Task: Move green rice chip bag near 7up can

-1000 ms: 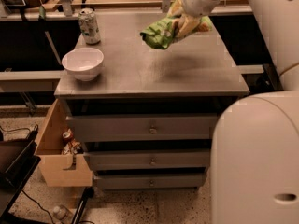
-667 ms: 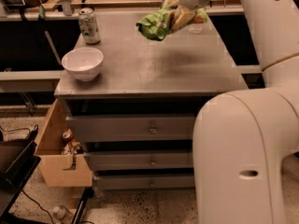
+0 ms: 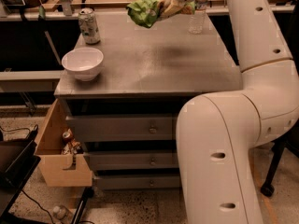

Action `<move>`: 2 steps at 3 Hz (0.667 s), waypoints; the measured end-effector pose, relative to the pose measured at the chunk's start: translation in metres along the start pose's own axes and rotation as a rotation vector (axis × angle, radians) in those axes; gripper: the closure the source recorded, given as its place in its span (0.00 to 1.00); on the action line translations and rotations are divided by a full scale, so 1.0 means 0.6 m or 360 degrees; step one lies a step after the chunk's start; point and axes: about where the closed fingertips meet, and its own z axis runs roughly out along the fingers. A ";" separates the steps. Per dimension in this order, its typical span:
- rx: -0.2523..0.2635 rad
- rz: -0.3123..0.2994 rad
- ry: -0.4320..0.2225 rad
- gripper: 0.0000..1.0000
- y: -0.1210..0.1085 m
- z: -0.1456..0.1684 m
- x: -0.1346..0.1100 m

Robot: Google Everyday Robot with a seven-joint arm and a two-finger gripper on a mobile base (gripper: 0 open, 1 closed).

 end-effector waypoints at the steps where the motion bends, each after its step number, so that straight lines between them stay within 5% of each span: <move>1: 0.0000 0.0000 0.0000 1.00 0.000 0.000 0.000; 2: 0.0056 -0.0026 -0.0047 1.00 -0.013 0.032 -0.003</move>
Offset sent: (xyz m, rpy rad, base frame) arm 0.0324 0.0257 -0.0088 0.0733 -0.0857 0.0484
